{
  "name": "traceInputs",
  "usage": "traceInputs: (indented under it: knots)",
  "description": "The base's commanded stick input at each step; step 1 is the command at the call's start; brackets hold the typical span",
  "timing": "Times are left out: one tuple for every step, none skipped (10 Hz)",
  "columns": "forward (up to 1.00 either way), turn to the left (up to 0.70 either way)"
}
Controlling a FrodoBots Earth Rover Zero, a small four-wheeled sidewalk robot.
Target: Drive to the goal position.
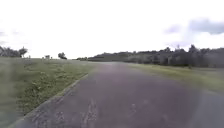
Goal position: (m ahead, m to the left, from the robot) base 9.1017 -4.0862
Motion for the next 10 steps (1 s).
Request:
traceInputs:
  knots:
    - [0.70, 0.00]
    - [0.70, 0.01]
    - [0.70, 0.00]
    - [0.70, 0.02]
    - [0.70, 0.00]
    - [0.70, 0.00]
    - [0.70, 0.00]
    - [0.70, 0.01]
    - [0.70, 0.03]
    - [0.70, 0.07]
